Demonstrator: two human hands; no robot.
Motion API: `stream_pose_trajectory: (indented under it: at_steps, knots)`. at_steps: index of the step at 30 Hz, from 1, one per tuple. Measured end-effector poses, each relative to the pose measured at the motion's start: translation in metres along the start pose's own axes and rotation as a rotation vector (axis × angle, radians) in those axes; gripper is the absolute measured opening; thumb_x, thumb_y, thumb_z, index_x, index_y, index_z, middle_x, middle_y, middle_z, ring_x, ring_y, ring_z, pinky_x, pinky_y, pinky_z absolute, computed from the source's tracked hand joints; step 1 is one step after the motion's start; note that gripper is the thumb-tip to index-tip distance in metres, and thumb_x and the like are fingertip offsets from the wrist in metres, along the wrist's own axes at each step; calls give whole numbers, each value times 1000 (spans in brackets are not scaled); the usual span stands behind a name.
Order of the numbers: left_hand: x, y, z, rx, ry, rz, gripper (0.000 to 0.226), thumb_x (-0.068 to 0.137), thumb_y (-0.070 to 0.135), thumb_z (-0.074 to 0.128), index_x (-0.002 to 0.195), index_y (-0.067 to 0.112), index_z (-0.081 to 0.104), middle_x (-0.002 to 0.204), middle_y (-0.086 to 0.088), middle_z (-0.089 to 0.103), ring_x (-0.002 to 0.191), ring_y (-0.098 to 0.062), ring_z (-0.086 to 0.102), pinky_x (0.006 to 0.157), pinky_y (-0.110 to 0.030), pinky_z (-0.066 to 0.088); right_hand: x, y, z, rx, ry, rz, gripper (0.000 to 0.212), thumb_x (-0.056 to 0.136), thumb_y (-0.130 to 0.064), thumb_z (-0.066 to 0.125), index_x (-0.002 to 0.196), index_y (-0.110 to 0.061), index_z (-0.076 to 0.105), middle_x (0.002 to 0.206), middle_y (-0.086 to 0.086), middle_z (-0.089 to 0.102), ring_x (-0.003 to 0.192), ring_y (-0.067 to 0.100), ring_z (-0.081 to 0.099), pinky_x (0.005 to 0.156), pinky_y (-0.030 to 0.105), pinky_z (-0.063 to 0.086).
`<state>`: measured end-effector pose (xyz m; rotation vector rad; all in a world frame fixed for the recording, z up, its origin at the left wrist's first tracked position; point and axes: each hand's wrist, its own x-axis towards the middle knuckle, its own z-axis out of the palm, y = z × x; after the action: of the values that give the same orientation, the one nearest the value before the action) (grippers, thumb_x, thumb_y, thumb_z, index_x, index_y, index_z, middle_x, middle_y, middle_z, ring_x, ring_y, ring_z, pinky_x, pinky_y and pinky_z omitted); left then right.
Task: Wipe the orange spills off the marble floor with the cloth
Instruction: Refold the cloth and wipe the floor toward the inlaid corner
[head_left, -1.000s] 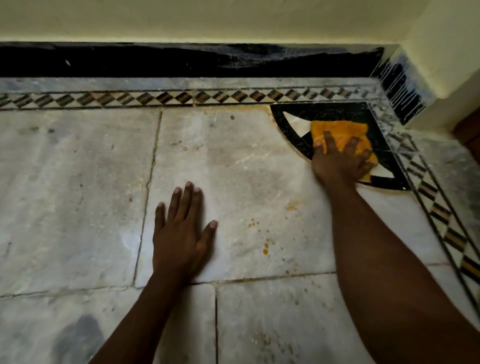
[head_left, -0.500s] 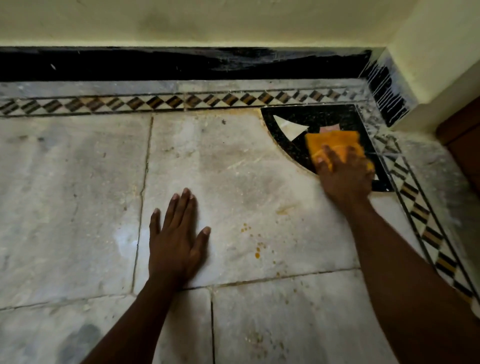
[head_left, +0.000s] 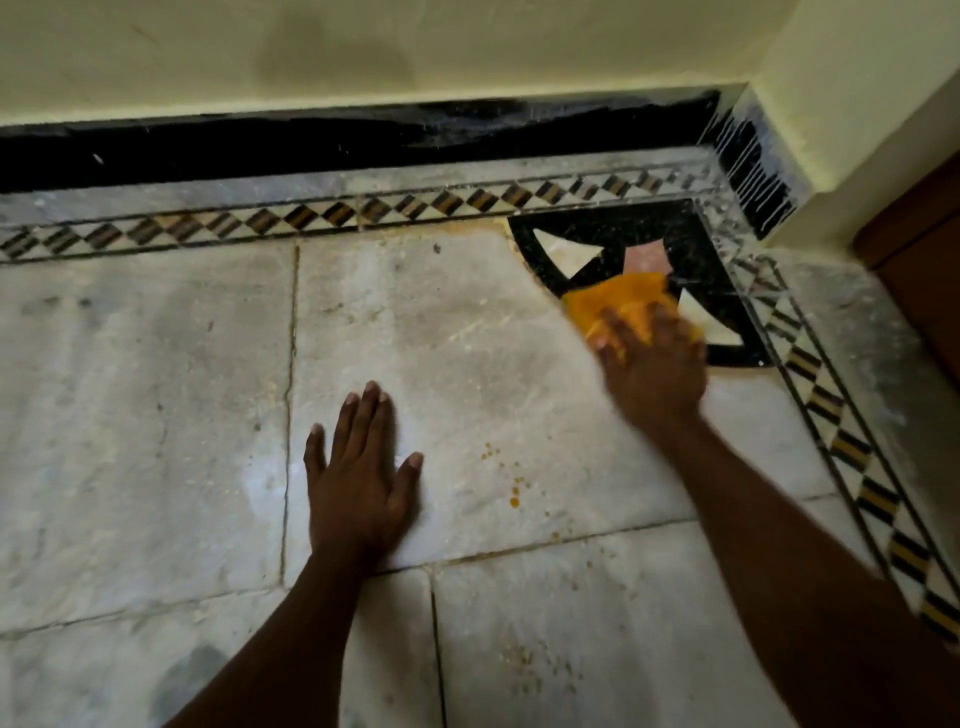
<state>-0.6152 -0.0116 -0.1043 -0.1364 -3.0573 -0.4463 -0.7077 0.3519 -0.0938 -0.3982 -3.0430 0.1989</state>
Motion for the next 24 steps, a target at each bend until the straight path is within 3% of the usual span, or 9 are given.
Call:
stream_pose_trajectory:
  at_steps: [2, 4, 7, 10, 14, 16, 19, 22, 24]
  knots:
    - [0, 3, -1, -6, 8, -12, 77, 101, 55, 38, 168, 20, 23, 178, 3, 15, 164, -15, 12, 130, -53, 11, 34, 1, -16, 115, -128, 165, 52, 105, -61, 40, 156, -51, 39, 172, 15, 20, 155, 48, 19, 126, 63, 13]
    - [2, 7, -5, -18, 5, -14, 77, 101, 56, 36, 168, 20, 23, 178, 4, 14, 164, -14, 12, 130, -54, 11, 46, -14, -22, 139, -214, 210, 55, 104, -64, 33, 158, -52, 31, 174, 12, 12, 157, 50, 9, 127, 62, 6]
    - [0, 8, -6, -4, -19, -20, 77, 101, 57, 34, 168, 20, 23, 178, 5, 12, 165, -14, 10, 130, -55, 13, 1, -32, -15, 92, -201, -43, 61, 99, -65, 23, 154, -48, 43, 170, 16, 27, 151, 57, 23, 122, 67, 18]
    - [1, 6, -4, 0, -22, -17, 77, 102, 57, 32, 169, 21, 21, 178, 5, 11, 165, -14, 9, 130, -55, 13, -62, -20, -15, 94, -213, -148, 53, 101, -65, 29, 151, -56, 43, 172, 8, 26, 154, 47, 21, 123, 61, 19]
    - [-1, 3, 1, 7, -11, -8, 77, 101, 57, 35, 169, 21, 22, 178, 4, 14, 165, -15, 11, 130, -55, 13, -75, -8, -17, 74, -125, 14, 60, 100, -67, 22, 153, -47, 44, 169, 9, 33, 153, 43, 27, 123, 61, 22]
    - [0, 4, -1, -7, -11, -4, 78, 101, 57, 35, 168, 20, 22, 178, 3, 15, 165, -16, 12, 130, -55, 12, -63, -18, -14, 86, -73, 96, 57, 103, -64, 25, 158, -51, 29, 170, 9, 30, 154, 43, 25, 123, 62, 20]
    - [0, 6, -1, -2, 5, -8, 77, 101, 56, 33, 168, 19, 22, 178, 3, 14, 165, -17, 12, 130, -56, 13, -32, -36, -10, 111, -87, 194, 59, 103, -65, 31, 158, -62, 7, 175, 4, 12, 159, 43, 8, 125, 65, 10]
    - [-1, 2, 0, 0, 7, -3, 77, 102, 57, 32, 169, 20, 20, 178, 4, 11, 165, -15, 9, 130, -56, 13, -3, -53, -4, 102, -148, 282, 59, 98, -79, 24, 154, -67, 12, 176, 1, 5, 159, 44, -4, 123, 68, 1]
    - [-1, 0, 1, 9, 6, -5, 78, 102, 58, 32, 169, 21, 20, 178, 5, 11, 165, -15, 9, 130, -56, 13, 9, -71, 2, 109, -134, 241, 60, 97, -81, 22, 154, -64, 24, 175, 1, 11, 159, 43, 0, 124, 68, 2]
